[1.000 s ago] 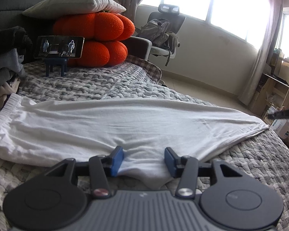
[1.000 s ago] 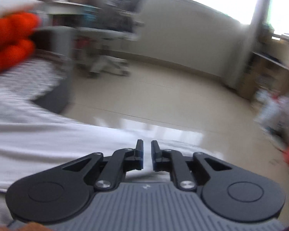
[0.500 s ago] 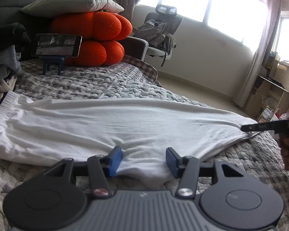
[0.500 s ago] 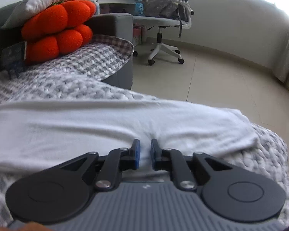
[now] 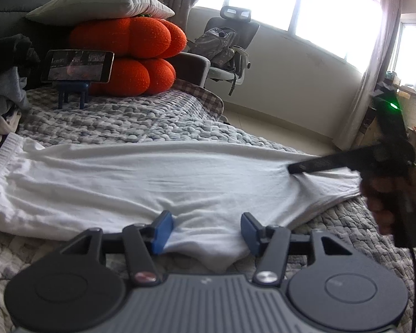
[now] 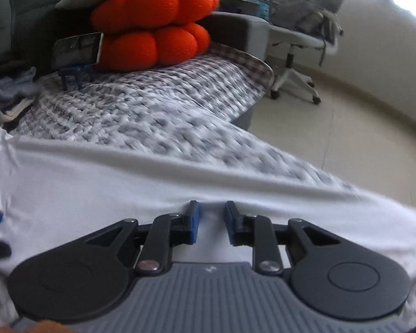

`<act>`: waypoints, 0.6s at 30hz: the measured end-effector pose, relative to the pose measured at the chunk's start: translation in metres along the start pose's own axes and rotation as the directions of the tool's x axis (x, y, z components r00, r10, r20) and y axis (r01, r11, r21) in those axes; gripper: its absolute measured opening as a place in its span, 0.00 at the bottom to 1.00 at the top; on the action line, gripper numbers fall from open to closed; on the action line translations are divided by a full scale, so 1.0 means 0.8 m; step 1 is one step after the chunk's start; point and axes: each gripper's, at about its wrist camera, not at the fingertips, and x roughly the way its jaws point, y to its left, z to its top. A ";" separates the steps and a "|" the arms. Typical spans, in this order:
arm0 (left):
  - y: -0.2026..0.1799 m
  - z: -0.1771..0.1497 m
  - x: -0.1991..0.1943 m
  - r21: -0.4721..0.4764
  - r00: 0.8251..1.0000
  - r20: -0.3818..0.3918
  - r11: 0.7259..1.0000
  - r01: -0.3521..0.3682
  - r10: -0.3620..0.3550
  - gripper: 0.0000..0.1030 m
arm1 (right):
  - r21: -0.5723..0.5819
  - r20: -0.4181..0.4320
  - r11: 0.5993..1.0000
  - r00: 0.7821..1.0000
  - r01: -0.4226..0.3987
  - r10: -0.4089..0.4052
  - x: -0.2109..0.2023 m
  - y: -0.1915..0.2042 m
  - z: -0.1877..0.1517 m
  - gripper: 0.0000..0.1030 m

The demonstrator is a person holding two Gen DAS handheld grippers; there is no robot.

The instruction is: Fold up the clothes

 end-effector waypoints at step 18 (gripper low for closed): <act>0.001 -0.001 0.000 -0.010 1.000 0.003 1.000 0.007 -0.007 0.55 | 0.065 0.094 0.998 0.996 -0.012 0.006 -0.010 0.023 -0.010 0.35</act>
